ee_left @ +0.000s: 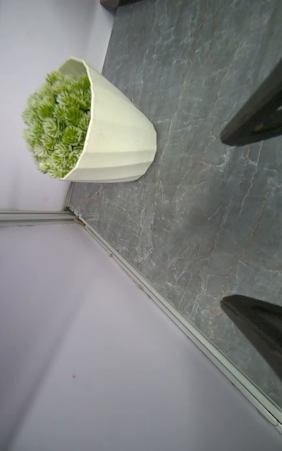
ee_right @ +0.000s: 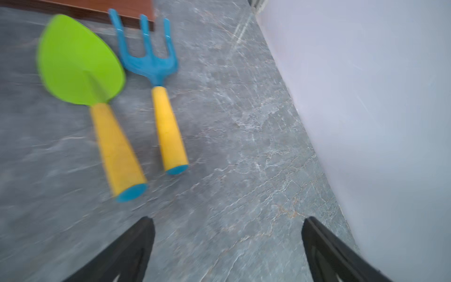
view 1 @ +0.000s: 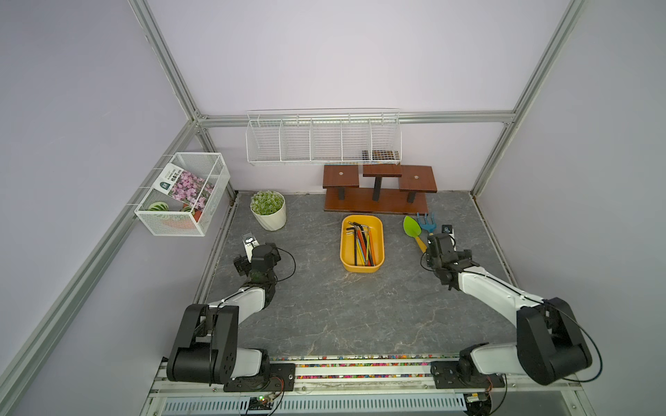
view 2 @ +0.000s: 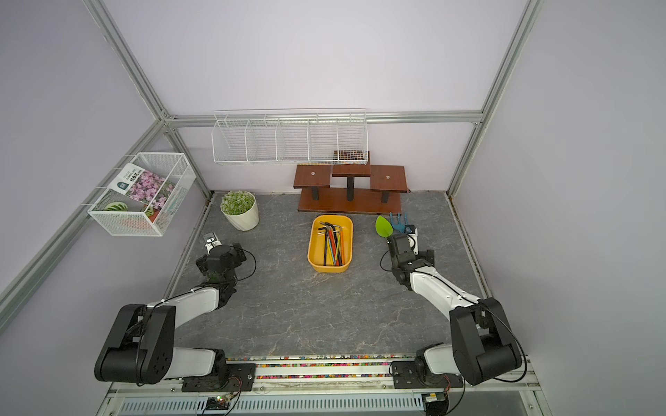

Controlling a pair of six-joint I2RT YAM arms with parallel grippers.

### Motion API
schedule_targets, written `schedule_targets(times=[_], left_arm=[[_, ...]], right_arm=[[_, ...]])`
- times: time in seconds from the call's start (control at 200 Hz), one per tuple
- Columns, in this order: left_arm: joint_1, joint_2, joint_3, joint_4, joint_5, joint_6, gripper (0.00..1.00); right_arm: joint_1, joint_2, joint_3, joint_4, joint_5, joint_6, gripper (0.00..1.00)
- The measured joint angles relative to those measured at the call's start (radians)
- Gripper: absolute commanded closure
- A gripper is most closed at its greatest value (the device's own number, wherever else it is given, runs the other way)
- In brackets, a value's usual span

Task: Put the hex key on the desktop into the storage box
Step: Reset both arms

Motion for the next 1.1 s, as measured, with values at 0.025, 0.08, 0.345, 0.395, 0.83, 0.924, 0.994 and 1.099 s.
schedule_targets(times=[0.025,0.08,0.345,0.395,0.83,0.924,0.994,1.099], left_arm=[[0.001,0.006,0.004,0.003,0.006,0.004,0.0],[0.003,0.018,0.015,0.008,0.017,0.011,0.0],[0.036,0.033,0.043,0.011,0.071,0.017,0.0],[0.042,0.038,0.037,0.042,0.078,0.024,0.0],[0.066,0.096,-0.031,0.22,0.17,0.058,0.0],[0.066,0.096,-0.031,0.22,0.172,0.06,0.0],[0.066,0.096,-0.031,0.222,0.175,0.061,0.0],[0.068,0.096,-0.031,0.227,0.185,0.061,0.0]], right_arm=[[-0.013,0.005,-0.018,0.034,-0.008,-0.01,0.02],[-0.032,0.019,-0.058,0.122,-0.024,-0.037,0.02],[-0.068,0.029,-0.232,0.514,-0.14,-0.154,0.02],[-0.083,0.029,-0.245,0.567,-0.158,-0.163,0.02],[-0.164,0.16,-0.306,0.905,-0.293,-0.172,0.01],[-0.164,0.16,-0.306,0.923,-0.305,-0.171,0.01],[-0.164,0.159,-0.306,0.924,-0.311,-0.169,0.01],[-0.164,0.158,-0.306,0.924,-0.318,-0.169,0.01]])
